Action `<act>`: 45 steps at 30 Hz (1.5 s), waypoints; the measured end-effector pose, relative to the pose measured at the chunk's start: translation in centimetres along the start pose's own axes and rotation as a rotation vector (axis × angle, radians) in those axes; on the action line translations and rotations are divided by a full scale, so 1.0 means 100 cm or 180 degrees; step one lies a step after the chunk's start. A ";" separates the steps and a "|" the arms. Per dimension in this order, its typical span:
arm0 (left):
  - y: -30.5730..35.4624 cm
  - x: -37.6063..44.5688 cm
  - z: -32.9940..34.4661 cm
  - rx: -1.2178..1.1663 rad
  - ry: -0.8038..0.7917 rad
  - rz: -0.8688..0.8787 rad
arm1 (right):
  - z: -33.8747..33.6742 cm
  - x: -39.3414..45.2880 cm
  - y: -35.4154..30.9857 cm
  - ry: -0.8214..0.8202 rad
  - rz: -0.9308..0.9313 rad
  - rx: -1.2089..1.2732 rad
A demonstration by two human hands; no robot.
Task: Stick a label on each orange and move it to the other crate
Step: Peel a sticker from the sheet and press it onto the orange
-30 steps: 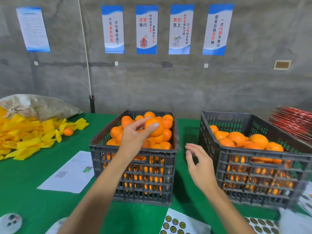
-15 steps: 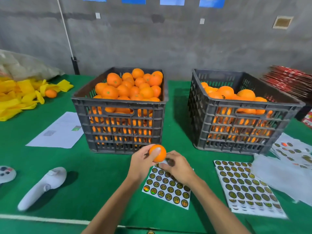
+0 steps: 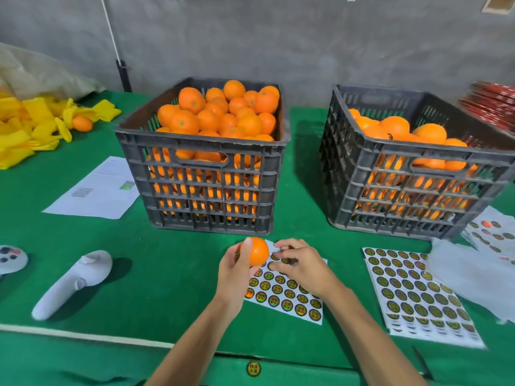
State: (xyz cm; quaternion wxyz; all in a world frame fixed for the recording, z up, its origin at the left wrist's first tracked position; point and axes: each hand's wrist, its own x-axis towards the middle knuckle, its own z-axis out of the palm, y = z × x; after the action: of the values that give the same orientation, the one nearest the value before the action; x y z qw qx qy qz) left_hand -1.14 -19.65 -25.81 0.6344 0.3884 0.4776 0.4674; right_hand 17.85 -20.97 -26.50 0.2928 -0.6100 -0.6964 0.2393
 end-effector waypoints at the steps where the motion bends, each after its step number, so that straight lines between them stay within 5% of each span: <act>1: 0.000 0.000 0.000 -0.0026 0.0001 -0.0005 | 0.001 0.001 0.000 0.0038 0.0003 0.0004; 12: 0.000 -0.001 0.001 0.0049 -0.0010 0.0045 | 0.005 0.001 -0.005 0.0355 -0.0079 -0.0495; 16: 0.001 -0.003 0.002 0.0140 0.0024 -0.0013 | 0.000 0.002 -0.022 0.1245 0.0203 0.0136; 19: 0.008 -0.004 0.010 0.0055 0.0015 0.0002 | -0.004 0.002 -0.041 0.1756 -0.0292 -0.0078; 25: 0.060 -0.004 0.049 -0.0621 -0.0364 0.0051 | -0.034 -0.005 -0.068 0.1932 -0.0792 -0.0034; 30: 0.113 -0.002 0.094 -0.0726 -0.0675 0.0217 | -0.088 -0.002 -0.086 0.2094 -0.1140 -0.1016; 35: 0.169 0.000 0.139 0.0274 -0.1012 0.1199 | -0.162 0.015 -0.088 0.2580 -0.1195 -0.1461; 39: 0.202 0.018 0.137 0.1223 -0.0712 0.2292 | -0.215 0.040 -0.081 0.2653 -0.0559 -0.1689; 45: 0.238 0.055 0.100 0.2265 -0.0233 0.3117 | -0.266 0.067 -0.065 0.2644 0.0527 -0.1551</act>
State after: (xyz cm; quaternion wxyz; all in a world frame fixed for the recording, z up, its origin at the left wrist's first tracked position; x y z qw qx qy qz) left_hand 3.85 -8.61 -2.39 0.1928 0.7672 0.3481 0.5030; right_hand 31.33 -15.86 -2.25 0.3746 -0.7580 -0.5056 -0.1717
